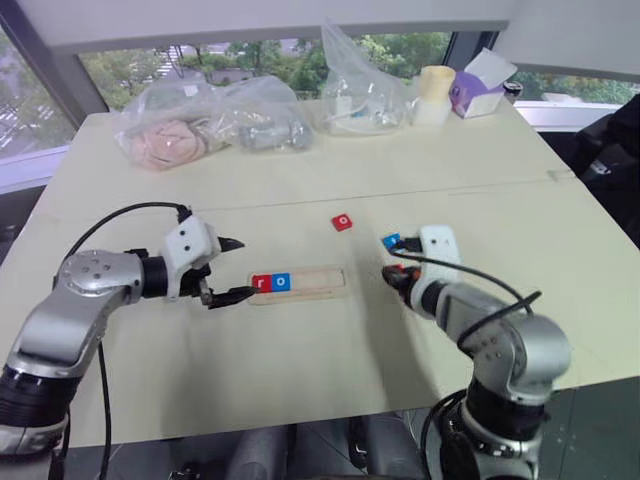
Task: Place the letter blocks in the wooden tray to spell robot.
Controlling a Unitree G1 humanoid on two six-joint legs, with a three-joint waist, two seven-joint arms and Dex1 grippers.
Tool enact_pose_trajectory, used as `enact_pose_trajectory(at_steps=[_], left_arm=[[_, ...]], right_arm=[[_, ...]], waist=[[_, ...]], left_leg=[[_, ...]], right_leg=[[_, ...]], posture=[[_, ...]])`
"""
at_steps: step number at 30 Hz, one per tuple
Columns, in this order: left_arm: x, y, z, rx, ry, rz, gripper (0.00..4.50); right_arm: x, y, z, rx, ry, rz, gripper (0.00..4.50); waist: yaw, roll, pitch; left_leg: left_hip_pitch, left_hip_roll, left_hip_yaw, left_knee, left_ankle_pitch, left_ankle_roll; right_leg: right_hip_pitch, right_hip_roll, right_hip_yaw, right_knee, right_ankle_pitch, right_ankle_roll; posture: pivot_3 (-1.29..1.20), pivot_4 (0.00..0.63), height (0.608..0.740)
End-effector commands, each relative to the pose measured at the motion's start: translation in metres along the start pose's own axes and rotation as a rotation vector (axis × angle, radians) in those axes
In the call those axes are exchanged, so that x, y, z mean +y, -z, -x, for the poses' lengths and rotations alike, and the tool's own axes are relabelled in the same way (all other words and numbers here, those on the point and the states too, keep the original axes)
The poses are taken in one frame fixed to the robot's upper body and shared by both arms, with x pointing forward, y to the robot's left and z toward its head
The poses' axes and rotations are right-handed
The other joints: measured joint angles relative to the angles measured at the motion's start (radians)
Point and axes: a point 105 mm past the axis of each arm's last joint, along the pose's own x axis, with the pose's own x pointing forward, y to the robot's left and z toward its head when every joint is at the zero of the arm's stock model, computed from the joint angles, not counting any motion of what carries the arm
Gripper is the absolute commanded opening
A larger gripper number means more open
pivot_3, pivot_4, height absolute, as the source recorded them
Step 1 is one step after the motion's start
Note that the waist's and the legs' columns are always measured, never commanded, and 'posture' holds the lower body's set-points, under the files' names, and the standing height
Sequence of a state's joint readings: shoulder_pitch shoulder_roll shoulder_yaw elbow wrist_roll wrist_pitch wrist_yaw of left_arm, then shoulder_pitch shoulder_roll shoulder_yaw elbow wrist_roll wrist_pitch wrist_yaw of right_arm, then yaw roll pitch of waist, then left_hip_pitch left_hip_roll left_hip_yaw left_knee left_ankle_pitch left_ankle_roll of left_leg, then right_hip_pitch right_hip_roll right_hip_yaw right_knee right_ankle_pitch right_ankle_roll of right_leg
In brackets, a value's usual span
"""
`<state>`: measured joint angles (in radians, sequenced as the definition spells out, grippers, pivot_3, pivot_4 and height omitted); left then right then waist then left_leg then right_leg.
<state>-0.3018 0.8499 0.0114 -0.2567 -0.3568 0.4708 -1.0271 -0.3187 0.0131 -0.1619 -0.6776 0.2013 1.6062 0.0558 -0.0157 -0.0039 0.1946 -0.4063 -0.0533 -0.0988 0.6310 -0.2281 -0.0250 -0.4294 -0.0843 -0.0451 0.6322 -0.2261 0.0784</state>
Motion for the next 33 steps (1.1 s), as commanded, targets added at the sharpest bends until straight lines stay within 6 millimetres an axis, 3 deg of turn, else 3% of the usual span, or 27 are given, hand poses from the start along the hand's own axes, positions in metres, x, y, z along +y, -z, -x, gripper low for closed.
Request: enact_pose_trajectory(at_steps=[1, 7, 8, 10, 13, 15, 18, 21, 25, 33], left_arm=[[0.004, -0.007, -0.002, -0.018, 0.012, -0.04, 4.5], [0.006, -0.004, -0.001, -0.011, 0.013, -0.04, 4.5], [0.007, -0.004, 0.0, -0.009, 0.013, -0.039, 4.5], [0.006, -0.003, 0.001, -0.005, 0.021, -0.04, 4.5], [0.0, -0.005, 0.001, -0.005, 0.066, -0.047, 4.5], [-0.003, -0.007, 0.001, -0.004, 0.098, -0.055, 4.5], [-0.011, -0.009, 0.002, 0.014, 0.157, -0.086, 4.5], [-0.018, -0.017, 0.003, 0.052, 0.198, -0.18, 4.5], [-0.026, -0.037, 0.006, 0.0, 0.218, -0.153, 4.5], [-0.039, -0.066, 0.023, -0.032, 0.243, -0.131, 4.5]], right_arm=[[0.007, 0.004, 0.001, 0.008, -0.002, 0.006, 1.15], [0.002, -0.005, 0.003, -0.018, 0.02, 0.033, 4.1], [-0.001, -0.009, 0.005, -0.033, 0.027, 0.047, 4.4], [-0.008, -0.04, 0.015, -0.167, 0.001, 0.177, 4.4], [-0.01, -0.056, 0.029, -0.25, -0.203, 0.383, 4.4], [-0.008, -0.052, 0.038, -0.254, -0.357, 0.503, 4.4], [-0.02, -0.022, 0.05, -0.118, -0.559, 0.756, 4.4], [-0.042, -0.016, 0.043, -0.084, -0.601, 0.9, 4.4], [-0.052, -0.016, 0.025, -0.117, -0.632, 0.988, 4.4], [-0.052, -0.021, 0.002, -0.14, -0.714, 1.034, 4.4]], waist=[[-0.001, 0.0, 0.0], [-0.002, -0.001, 0.0], [-0.001, -0.001, 0.0], [0.006, 0.0, 0.0], [0.005, 0.0, 0.0], [0.002, -0.002, 0.0], [0.002, -0.002, 0.0], [-0.004, -0.004, 0.001], [-0.001, -0.005, 0.002], [0.005, -0.006, 0.003]], left_leg=[[0.001, 0.0, 0.002, 0.0, 0.0, 0.0], [0.003, 0.001, 0.007, -0.001, 0.0, 0.0], [0.003, 0.001, 0.007, -0.001, 0.0, 0.0], [0.002, 0.001, 0.008, 0.001, 0.0, 0.0], [0.001, -0.002, 0.01, 0.001, 0.001, 0.001], [0.001, -0.001, 0.012, 0.001, 0.0, 0.003], [0.001, -0.001, 0.014, 0.0, -0.003, 0.007], [0.001, 0.0, 0.017, 0.0, -0.004, 0.008], [0.002, 0.001, 0.017, 0.004, -0.004, 0.008], [0.002, 0.0, 0.016, 0.005, -0.004, 0.008]], right_leg=[[0.0, 0.0, 0.001, 0.0, 0.0, 0.0], [0.0, 0.0, 0.005, 0.0, 0.0, 0.0], [0.0, 0.0, 0.005, 0.0, 0.0, 0.001], [0.0, 0.0, 0.006, -0.001, -0.001, 0.001], [0.001, -0.004, 0.006, -0.003, -0.002, 0.001], [0.001, -0.004, 0.006, -0.004, -0.001, 0.004], [0.001, -0.003, 0.006, -0.004, -0.002, 0.008], [0.001, -0.003, 0.006, -0.004, -0.002, 0.008], [0.003, -0.003, 0.008, -0.004, -0.002, 0.004], [0.003, -0.002, 0.01, -0.003, 0.001, 0.004]], posture=[[0.0, 0.15, 0.74], [0.0, 0.15, 0.74], [0.0, 0.15, 0.74], [0.0, 0.15, 0.74], [0.0, 0.15, 0.74], [0.0, 0.15, 0.74], [0.0, 0.15, 0.74], [0.0, 0.15, 0.74], [0.0, 0.15, 0.74], [0.0, 0.15, 0.74]])
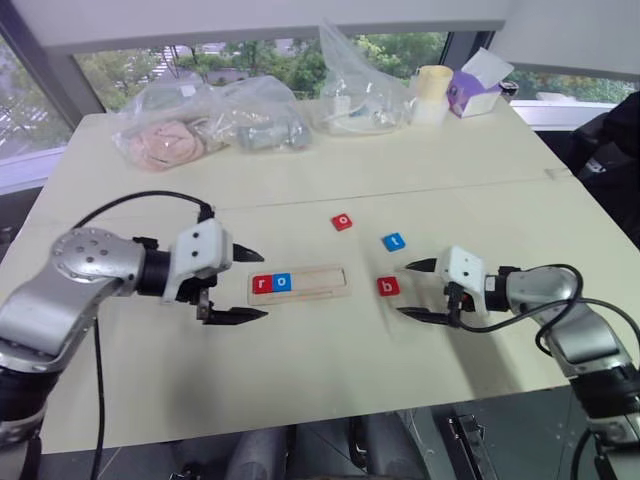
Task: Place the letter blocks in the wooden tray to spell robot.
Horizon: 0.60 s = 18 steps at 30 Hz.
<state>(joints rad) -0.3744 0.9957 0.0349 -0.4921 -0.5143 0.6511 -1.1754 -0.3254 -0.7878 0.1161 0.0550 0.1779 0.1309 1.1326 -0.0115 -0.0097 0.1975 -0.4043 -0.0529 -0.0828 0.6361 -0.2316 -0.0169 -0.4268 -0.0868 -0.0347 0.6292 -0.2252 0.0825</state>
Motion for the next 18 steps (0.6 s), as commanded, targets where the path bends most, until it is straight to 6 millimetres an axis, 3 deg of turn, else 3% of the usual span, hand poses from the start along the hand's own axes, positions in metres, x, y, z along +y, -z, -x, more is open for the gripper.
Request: enact_pose_trajectory(at_steps=[1, 7, 10, 15, 18], left_arm=[[-0.005, -0.02, 0.006, -0.055, 0.004, -0.016, 4.5], [-0.013, -0.011, -0.002, 0.007, 0.018, -0.04, 4.5], [-0.014, -0.007, -0.003, 0.008, 0.015, -0.018, 4.5], [-0.016, 0.013, -0.001, 0.051, -0.004, 0.048, 4.5], [-0.017, 0.026, 0.004, 0.082, -0.018, 0.083, 4.5]], right_arm=[[-0.003, -0.002, -0.003, -0.015, -0.036, 0.042, 4.4], [-0.006, 0.009, -0.01, 0.006, -0.103, 0.023, 4.4], [-0.01, 0.011, -0.013, 0.007, -0.107, 0.036, 3.61], [-0.015, 0.008, -0.02, -0.01, -0.122, 0.043, 1.16], [-0.013, 0.002, -0.02, -0.023, -0.143, 0.028, 1.12]], waist=[[0.002, 0.0, 0.0], [0.0, 0.0, 0.0], [-0.001, 0.0, 0.0], [-0.004, 0.0, 0.0], [-0.003, 0.0, 0.0]], left_leg=[[0.0, 0.0, 0.0, 0.0, 0.0, 0.0], [0.0, -0.001, 0.001, 0.001, 0.0, 0.0], [0.001, -0.001, 0.0, 0.001, 0.0, 0.0], [0.002, 0.0, 0.001, 0.001, 0.0, 0.0], [0.002, 0.0, 0.001, 0.001, 0.0, 0.0]], right_leg=[[0.0, 0.0, 0.0, 0.0, 0.0, -0.001], [0.0, 0.0, 0.002, 0.0, 0.0, -0.002], [0.0, 0.0, 0.002, 0.001, 0.0, -0.002], [0.0, 0.0, 0.003, 0.001, 0.001, -0.003], [0.0, 0.0, 0.003, 0.001, 0.0, -0.004]], posture=[[0.0, 0.15, 0.74], [0.0, 0.15, 0.74], [0.0, 0.15, 0.74], [0.0, 0.15, 0.74], [0.0, 0.15, 0.74]])
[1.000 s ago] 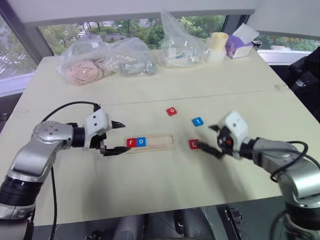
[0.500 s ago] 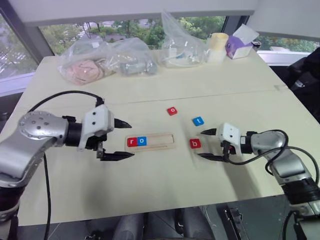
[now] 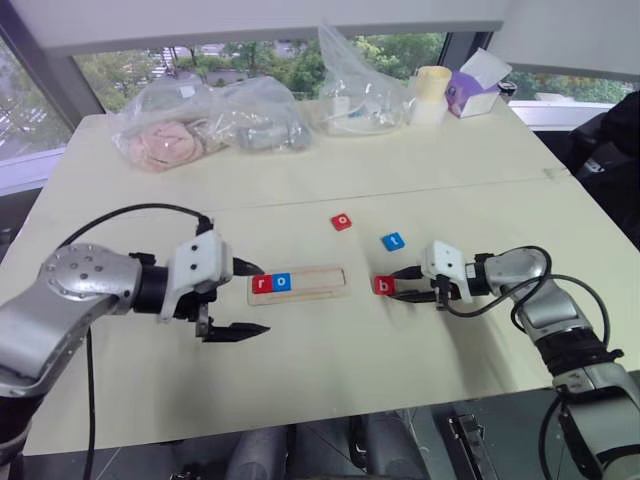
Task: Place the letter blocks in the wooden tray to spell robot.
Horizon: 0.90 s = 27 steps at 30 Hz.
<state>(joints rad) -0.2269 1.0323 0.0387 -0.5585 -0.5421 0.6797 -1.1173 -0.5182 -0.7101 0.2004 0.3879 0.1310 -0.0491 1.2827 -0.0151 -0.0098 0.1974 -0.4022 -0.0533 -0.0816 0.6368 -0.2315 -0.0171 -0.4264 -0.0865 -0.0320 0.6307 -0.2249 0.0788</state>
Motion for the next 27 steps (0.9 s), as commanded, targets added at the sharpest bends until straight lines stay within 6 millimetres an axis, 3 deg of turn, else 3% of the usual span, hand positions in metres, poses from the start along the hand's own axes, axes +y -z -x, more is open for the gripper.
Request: enact_pose_trajectory(at_steps=[1, 3, 6, 9, 13, 20, 27], left_arm=[[0.005, 0.006, 0.01, 0.027, -0.045, -0.009, 4.5], [0.007, 0.012, 0.014, 0.033, -0.063, 0.017, 4.5], [0.012, 0.024, 0.027, 0.054, -0.122, 0.076, 4.5], [0.014, 0.033, 0.044, 0.075, -0.176, 0.129, 4.5], [0.017, 0.053, 0.054, 0.104, -0.208, 0.176, 4.5], [0.017, 0.051, 0.049, 0.084, -0.219, 0.166, 4.5], [0.01, 0.049, 0.036, 0.055, -0.206, 0.174, 4.5]], right_arm=[[0.001, -0.007, 0.0, -0.011, -0.015, -0.002, 1.12], [0.002, -0.014, 0.0, -0.019, -0.024, -0.014, 1.12], [0.005, -0.046, -0.008, -0.056, -0.076, -0.025, 1.12], [0.005, -0.087, -0.035, -0.095, -0.133, -0.009, 1.12], [0.002, -0.116, -0.071, -0.097, -0.146, 0.005, 1.12], [0.006, -0.113, -0.094, -0.036, -0.206, 0.039, 1.12], [-0.008, -0.1, -0.106, 0.019, -0.195, 0.024, 1.12]], waist=[[0.001, 0.0, 0.0], [0.003, 0.0, 0.0], [-0.002, 0.0, 0.0], [-0.013, 0.0, 0.0], [0.0, 0.001, 0.0], [0.014, 0.0, 0.0], [-0.006, 0.0, 0.0]], left_leg=[[0.0, 0.0, 0.0, 0.0, 0.0, 0.0], [0.0, 0.0, 0.0, 0.0, 0.0, 0.0], [0.0, 0.0, 0.0, -0.001, 0.0, 0.0], [0.0, 0.002, 0.0, -0.002, 0.0, 0.0], [0.001, 0.006, 0.0, -0.004, 0.0, -0.001], [-0.002, 0.002, 0.0, -0.004, 0.0, -0.002], [-0.001, 0.001, 0.0, -0.005, 0.001, -0.003]], right_leg=[[0.0, 0.0, 0.0, 0.0, 0.0, -0.001], [0.0, 0.0, 0.0, 0.0, -0.001, -0.001], [-0.001, 0.0, 0.0, 0.0, -0.001, -0.001], [-0.002, 0.0, 0.001, 0.0, 0.0, -0.002], [-0.003, 0.006, 0.001, 0.0, 0.001, -0.004], [-0.004, 0.003, 0.001, -0.002, 0.002, -0.002], [-0.005, 0.002, 0.001, -0.001, 0.003, -0.001]], posture=[[0.0, 0.15, 0.74], [0.0, 0.15, 0.74], [0.0, 0.15, 0.74], [0.0, 0.15, 0.74], [0.0, 0.15, 0.74], [0.0, 0.15, 0.74], [0.0, 0.15, 0.74]])
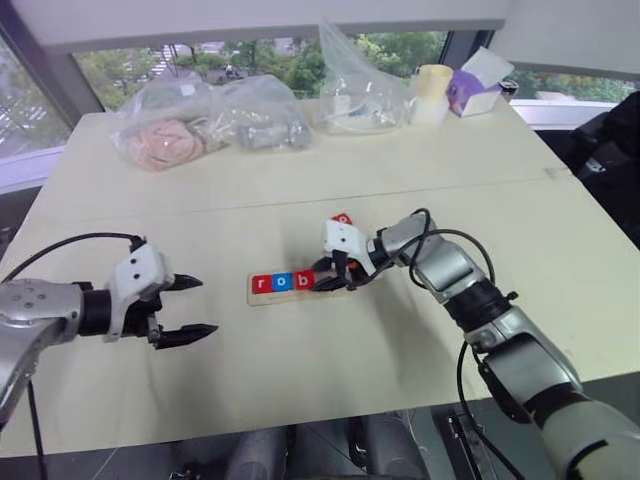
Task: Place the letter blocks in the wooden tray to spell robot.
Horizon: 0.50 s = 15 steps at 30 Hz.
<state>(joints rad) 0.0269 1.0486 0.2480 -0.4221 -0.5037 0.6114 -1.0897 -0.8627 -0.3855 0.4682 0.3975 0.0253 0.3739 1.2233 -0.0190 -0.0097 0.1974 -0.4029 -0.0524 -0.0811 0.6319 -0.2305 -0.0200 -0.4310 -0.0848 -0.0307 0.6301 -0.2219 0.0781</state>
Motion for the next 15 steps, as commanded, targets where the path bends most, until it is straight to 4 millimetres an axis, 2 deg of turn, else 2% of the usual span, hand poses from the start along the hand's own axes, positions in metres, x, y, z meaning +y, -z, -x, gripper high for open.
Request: enact_pose_trajectory(at_steps=[1, 15], left_arm=[[-0.0054, -0.0046, -0.0027, -0.012, 0.011, -0.016, 4.5], [-0.0035, -0.0074, -0.0115, -0.03, -0.002, -0.018, 4.5]], right_arm=[[-0.0088, -0.0102, -0.0001, -0.013, 0.01, 0.044, 1.12], [-0.0046, -0.0192, -0.0087, -0.029, -0.025, 0.077, 1.12]], waist=[[-0.002, 0.0, 0.0], [0.001, 0.0, 0.0]], left_leg=[[0.0, 0.001, 0.0, 0.0, 0.0, 0.0], [0.0, 0.003, 0.0, -0.001, 0.0, -0.001]], right_leg=[[0.0, 0.001, 0.0, 0.0, 0.0, 0.0], [0.0, 0.004, 0.0, 0.001, 0.0, 0.0]], posture=[[0.0, 0.15, 0.74], [0.0, 0.15, 0.74]])
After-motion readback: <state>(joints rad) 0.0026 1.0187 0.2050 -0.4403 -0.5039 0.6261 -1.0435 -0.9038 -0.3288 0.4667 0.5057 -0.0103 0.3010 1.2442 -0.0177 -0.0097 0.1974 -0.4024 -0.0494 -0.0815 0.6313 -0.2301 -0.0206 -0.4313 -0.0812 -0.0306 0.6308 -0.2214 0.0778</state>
